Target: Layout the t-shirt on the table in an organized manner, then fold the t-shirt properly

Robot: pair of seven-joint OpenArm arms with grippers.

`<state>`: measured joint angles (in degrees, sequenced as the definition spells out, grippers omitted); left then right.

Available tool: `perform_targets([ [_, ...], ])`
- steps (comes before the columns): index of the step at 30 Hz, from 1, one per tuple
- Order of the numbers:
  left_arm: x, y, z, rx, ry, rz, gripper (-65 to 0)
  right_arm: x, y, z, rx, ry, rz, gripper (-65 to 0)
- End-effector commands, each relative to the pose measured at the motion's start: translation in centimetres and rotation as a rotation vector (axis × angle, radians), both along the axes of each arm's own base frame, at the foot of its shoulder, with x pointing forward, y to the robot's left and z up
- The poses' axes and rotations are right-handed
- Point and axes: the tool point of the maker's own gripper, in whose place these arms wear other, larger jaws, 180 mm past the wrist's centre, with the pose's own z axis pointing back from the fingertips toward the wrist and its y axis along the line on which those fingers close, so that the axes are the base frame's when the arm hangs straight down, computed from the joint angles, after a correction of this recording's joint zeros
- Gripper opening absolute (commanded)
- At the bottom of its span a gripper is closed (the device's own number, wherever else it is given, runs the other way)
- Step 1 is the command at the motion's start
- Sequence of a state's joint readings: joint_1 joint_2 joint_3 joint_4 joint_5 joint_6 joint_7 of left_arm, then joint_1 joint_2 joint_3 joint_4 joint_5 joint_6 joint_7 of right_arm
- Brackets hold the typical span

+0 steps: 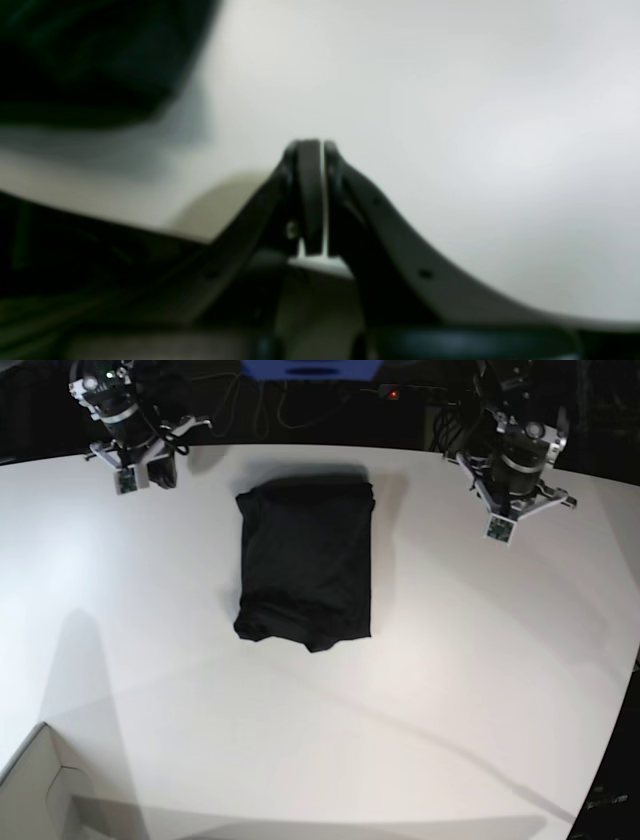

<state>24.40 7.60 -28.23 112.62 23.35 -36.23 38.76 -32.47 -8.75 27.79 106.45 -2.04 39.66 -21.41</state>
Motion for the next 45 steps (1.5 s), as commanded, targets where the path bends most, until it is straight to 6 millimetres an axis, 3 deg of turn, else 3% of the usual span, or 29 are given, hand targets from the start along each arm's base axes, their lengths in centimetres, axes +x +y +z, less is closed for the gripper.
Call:
perform_targets([
  [1,-0.8,0.3,0.1,0.012,0.006,0.004,-64.9,-0.5,-0.3,0.6,0.002,-0.018,-0.011,-65.0],
  [10,-6.6,-1.5,-1.9,-0.147,0.102,0.023,-64.9,-5.5,-1.2,-0.7,-0.015,0.098,-0.03,-65.0],
  [18,-9.2,-2.9,-3.9,-0.183,0.186,0.006,-64.9,-8.0,-1.2,-1.5,-0.01,0.162,-0.034,-65.0],
  [23,-10.9,-3.0,-7.5,-0.22,0.286,0.013,-65.0,-9.5,-0.6,-4.1,0.043,0.23,-0.052,-65.0],
  [28,-11.9,-2.7,-11.6,-0.258,0.384,0.045,-65.0,-10.4,0.1,-8.3,0.124,0.314,-0.088,-65.0],
  [32,-12.7,-2.6,-13.4,-0.277,0.439,0.055,-65.0,-10.8,1.1,-10.1,0.193,0.302,-0.126,-65.0],
  [36,-12.7,-2.7,-14.1,-0.274,0.436,0.048,-65.0,-11.6,2.3,-11.3,0.255,0.276,-0.165,-65.0],
  [42,-12.9,-3.4,-12.8,-0.289,0.35,0.03,-65.0,-13.3,3.0,-12.6,0.308,0.279,-0.215,-65.0],
  [45,-13.7,-3.9,-13.5,-0.304,0.373,0.03,-65.0,-12.7,3.1,-12.7,0.318,0.26,-0.222,-65.0],
])
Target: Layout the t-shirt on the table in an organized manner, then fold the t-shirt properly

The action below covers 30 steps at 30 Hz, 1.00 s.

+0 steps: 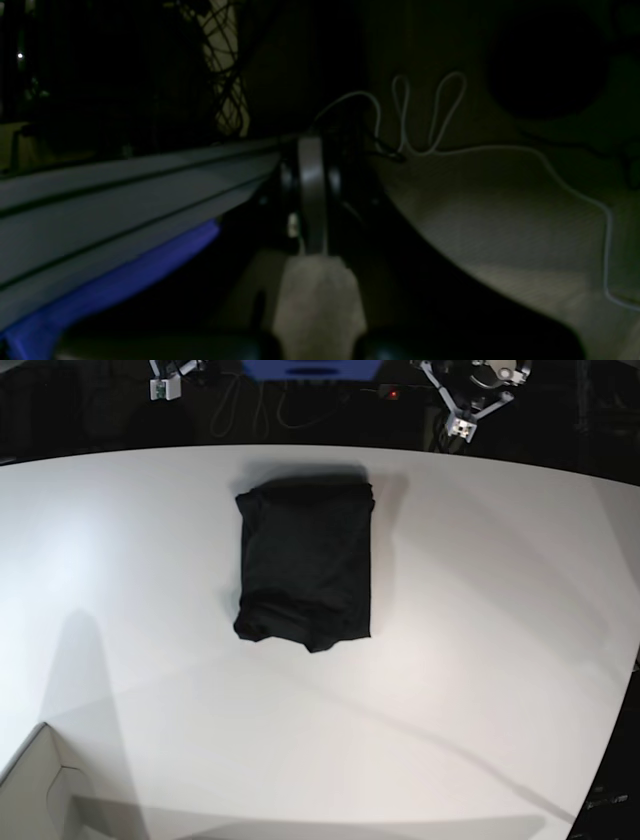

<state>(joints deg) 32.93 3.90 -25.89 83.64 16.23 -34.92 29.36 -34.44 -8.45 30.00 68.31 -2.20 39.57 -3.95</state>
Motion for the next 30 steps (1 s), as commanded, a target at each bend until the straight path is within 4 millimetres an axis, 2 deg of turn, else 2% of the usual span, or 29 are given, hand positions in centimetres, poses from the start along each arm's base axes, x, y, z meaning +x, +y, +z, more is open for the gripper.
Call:
perform_targets([
  [1,0.1,0.1,0.1,-0.005,-0.013,0.005,-65.0,0.8,-0.3,0.5,0.0,-0.035,-0.011,-65.0],
  [4,-1.0,0.2,-1.0,-0.009,0.035,0.012,-65.0,1.0,0.2,-0.1,0.02,-0.029,-0.019,-65.0],
  [7,-2.2,1.2,-2.7,0.044,0.095,0.003,-65.0,1.7,0.9,-1.3,0.052,-0.017,-0.031,-65.0],
  [11,-3.3,0.6,-5.0,0.018,0.173,0.025,-65.0,1.6,1.2,-2.8,0.083,0.02,-0.039,-65.0],
  [14,-4.0,1.4,-6.8,0.007,0.238,0.032,-65.0,1.2,1.7,-4.1,0.115,0.057,-0.041,-65.0],
  [17,-3.8,2.4,-8.2,0.04,0.272,0.09,-65.0,0.6,0.7,-6.3,0.055,0.125,-0.087,-65.0],
  [18,-3.5,3.5,-8.4,0.072,0.268,0.113,-65.0,0.5,0.3,-6.8,0.034,0.128,-0.098,-65.0],
  [21,-3.0,5.1,-8.9,0.128,0.219,0.17,-65.0,-0.8,-0.2,-8.2,-0.041,0.148,-0.138,-65.0],
  [23,-2.4,5.7,-9.3,0.159,0.175,0.208,-65.0,-1.3,-1.8,-9.0,-0.137,0.158,-0.155,-65.0],
  [27,-2.9,7.3,-11.0,0.224,0.173,0.279,-65.0,-3.5,-5.0,-10.4,-0.374,0.21,-0.089,-65.0],
  [30,-4.0,7.0,-12.5,0.216,0.21,0.31,-65.0,-4.1,-6.8,-10.5,-0.503,0.237,-0.034,-65.0],
])
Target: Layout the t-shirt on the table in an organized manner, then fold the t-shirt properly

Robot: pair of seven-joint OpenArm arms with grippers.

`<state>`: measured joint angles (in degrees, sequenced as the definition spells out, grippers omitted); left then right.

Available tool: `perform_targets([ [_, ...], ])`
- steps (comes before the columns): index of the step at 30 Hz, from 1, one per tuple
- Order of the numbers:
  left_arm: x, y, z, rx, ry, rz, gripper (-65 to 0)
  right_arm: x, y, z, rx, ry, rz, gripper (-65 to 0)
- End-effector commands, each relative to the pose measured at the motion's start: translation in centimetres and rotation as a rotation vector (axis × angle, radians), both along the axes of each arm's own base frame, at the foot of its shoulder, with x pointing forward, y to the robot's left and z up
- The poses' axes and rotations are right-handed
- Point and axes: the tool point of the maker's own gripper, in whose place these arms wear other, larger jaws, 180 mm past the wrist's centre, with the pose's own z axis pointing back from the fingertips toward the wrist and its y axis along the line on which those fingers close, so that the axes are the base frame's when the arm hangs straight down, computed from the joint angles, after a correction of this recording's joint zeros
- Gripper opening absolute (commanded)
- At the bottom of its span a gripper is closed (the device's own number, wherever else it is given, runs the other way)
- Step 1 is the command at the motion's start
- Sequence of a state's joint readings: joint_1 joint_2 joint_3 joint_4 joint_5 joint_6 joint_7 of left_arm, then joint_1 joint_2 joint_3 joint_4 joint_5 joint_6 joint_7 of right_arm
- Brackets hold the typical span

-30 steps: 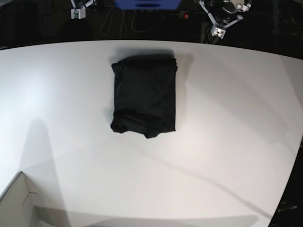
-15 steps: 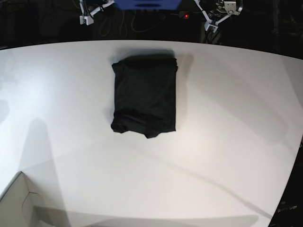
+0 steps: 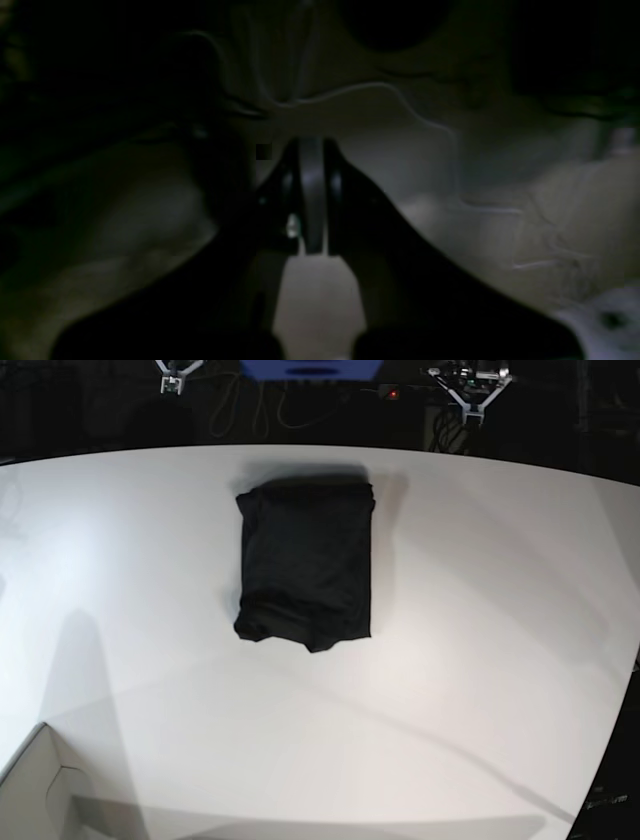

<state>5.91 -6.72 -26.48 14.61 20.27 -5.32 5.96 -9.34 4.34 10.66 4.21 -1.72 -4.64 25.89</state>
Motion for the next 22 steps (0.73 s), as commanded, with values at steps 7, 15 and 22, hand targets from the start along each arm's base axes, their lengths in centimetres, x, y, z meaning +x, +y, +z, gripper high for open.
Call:
perform_targets([
  [7,1.1,0.4,-0.2,0.028,-0.088,-0.003,-65.0,0.2,-0.7,0.2,-0.059,0.002,0.029,-65.0],
  [15,1.4,-0.9,-0.4,0.026,-0.093,-0.007,-64.7,-0.1,-1.6,1.0,-0.245,0.064,0.128,-65.0],
  [22,1.6,-1.6,-0.5,0.017,-0.096,-0.006,-64.6,1.1,0.2,0.5,-0.239,0.1,0.161,-65.0],
])
